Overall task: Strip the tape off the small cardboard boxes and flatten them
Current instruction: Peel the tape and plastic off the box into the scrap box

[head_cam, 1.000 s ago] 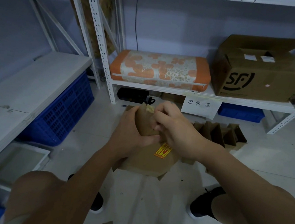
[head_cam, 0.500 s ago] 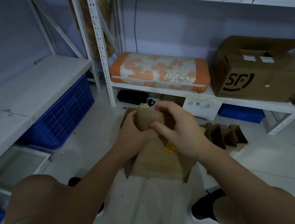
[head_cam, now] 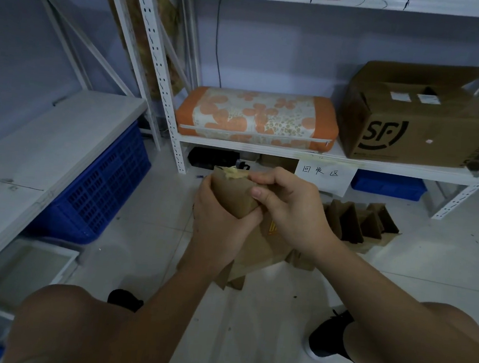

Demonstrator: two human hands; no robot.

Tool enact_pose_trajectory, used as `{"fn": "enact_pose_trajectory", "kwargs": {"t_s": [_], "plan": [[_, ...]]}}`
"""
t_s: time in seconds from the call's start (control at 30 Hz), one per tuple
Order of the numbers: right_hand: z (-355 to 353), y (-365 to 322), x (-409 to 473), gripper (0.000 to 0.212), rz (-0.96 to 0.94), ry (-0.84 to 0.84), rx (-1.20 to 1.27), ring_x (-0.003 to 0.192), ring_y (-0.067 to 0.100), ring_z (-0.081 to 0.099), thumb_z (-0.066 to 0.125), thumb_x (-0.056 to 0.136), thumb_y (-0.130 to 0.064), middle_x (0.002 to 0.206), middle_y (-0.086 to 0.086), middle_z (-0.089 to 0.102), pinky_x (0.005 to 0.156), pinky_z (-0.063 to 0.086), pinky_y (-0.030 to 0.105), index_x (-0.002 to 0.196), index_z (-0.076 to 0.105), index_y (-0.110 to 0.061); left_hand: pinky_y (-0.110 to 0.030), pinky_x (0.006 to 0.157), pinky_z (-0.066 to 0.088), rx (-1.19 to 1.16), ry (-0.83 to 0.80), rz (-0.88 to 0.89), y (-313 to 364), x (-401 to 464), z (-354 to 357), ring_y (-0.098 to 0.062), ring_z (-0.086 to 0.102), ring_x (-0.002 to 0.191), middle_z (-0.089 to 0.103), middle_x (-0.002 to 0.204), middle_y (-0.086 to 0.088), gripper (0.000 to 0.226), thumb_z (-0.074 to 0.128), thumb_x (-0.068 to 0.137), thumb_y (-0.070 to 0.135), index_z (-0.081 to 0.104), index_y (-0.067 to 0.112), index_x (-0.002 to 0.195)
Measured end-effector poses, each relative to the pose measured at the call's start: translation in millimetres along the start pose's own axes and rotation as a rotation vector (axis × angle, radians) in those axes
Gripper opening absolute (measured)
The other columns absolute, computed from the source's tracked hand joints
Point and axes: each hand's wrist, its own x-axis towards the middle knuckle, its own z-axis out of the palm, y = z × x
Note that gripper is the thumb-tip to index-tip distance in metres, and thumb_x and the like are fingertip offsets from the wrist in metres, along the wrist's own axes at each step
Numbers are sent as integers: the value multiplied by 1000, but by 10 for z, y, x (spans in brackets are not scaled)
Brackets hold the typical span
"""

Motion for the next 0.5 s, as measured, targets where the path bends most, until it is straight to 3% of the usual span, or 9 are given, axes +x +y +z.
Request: {"fn": "enact_pose_trajectory", "kwargs": {"t_s": [0.17, 0.3, 0.43, 0.5], "plan": [[-26, -33, -8, 26, -58, -51, -74, 116, 4, 64, 69, 96, -17, 119, -10, 72, 101, 54, 39, 122, 73, -20, -44, 109, 49, -38, -42, -19, 9, -16, -57, -14, 49, 133, 47, 145, 6, 119, 81, 54, 73, 35, 26, 153], [-48, -107, -11, 33, -167, -92, -168, 120, 4, 62, 73, 93, -18, 125, -9, 70, 105, 51, 32, 127, 70, -19, -22, 98, 45, -95, -79, -40, 32, -36, -89, -10, 47, 133, 44, 148, 8, 120, 78, 54, 69, 31, 25, 156], [-78, -153, 32, 36, -187, -116, -207, 120, 1, 60, 74, 92, -19, 125, -13, 68, 105, 46, 20, 127, 70, -19, -35, 103, 51, -123, -112, -53, 52, -38, -123, -11, 50, 130, 46, 145, 9, 119, 73, 52, 72, 31, 29, 154], [-100, -182, 49, 39, -161, -154, -220, 120, 0, 57, 76, 91, -23, 125, -17, 65, 103, 43, 14, 129, 69, -22, -34, 100, 52, -127, -132, -65, 65, -32, -147, -12, 51, 130, 46, 145, 8, 121, 72, 51, 72, 29, 29, 156]]}}
